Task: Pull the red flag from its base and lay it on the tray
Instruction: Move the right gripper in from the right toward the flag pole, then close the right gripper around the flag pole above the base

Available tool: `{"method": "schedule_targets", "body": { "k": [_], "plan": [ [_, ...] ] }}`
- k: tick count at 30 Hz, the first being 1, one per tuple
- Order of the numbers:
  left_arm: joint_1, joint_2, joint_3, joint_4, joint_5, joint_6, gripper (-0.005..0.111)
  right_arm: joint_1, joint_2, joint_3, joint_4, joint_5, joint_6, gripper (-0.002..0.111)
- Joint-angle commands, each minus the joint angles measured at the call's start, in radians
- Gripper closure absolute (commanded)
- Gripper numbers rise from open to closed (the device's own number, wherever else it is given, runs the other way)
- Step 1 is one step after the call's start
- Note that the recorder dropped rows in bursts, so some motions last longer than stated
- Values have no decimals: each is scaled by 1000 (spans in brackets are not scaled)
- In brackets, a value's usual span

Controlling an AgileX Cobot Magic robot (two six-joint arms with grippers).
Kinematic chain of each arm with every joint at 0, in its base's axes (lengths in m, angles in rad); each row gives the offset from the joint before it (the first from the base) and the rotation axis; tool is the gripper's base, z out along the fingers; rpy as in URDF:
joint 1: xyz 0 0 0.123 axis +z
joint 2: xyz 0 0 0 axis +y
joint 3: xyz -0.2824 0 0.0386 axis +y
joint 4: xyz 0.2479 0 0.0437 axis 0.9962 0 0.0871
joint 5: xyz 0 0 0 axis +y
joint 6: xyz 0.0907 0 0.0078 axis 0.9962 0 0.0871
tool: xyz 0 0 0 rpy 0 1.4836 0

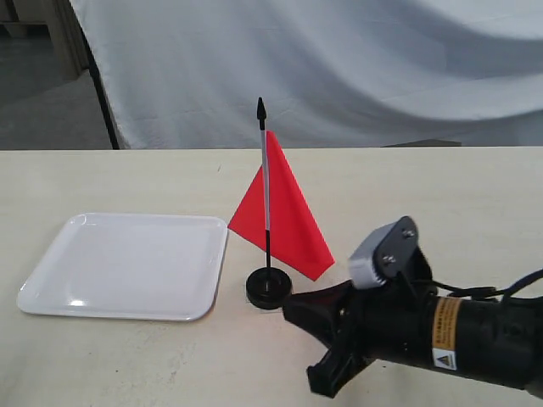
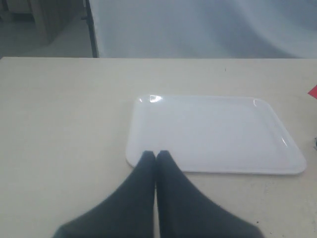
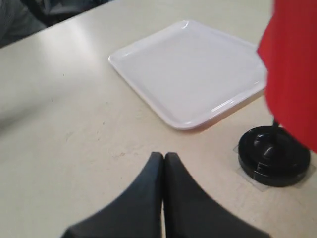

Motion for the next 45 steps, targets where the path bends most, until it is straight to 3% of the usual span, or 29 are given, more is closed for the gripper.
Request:
{"method": "schedule_targets", "body": {
  "k": [1,3,6,7,8,15,22,28,29,36,45],
  "plan": [
    [-7,-1,2,0,-4,1,107,64,2,-51,69,159,-49,99],
    [-7,-1,2,0,-4,1,107,64,2,-62,104,191,-52,82],
    [-7,-1,2,0,-4,1,107,64,-12,-72,119,222,-57,34],
    [-7,-1,2,0,-4,1,107,64,-22,-72,119,222,-57,13],
    [-7,-1,2,0,-4,1,107,64,-34,-72,115,222,-45,4],
    [-7,-1,2,0,-4,1,107,65,-130,-72,108,264,-25,4],
    [-7,-1,2,0,-4,1,107,65,-290,-132,295,468,-252,4],
    [-7,-1,2,0,-4,1,107,65,-205,-153,624,308,-590,4],
    [-7,-1,2,0,-4,1,107,65,-143,-153,673,213,-615,4],
    [-7,-1,2,0,-4,1,107,72,94,-209,584,-44,-496,4],
    [-7,-1,2,0,-4,1,107,108,250,-324,550,-94,-467,8]
  ]
}}
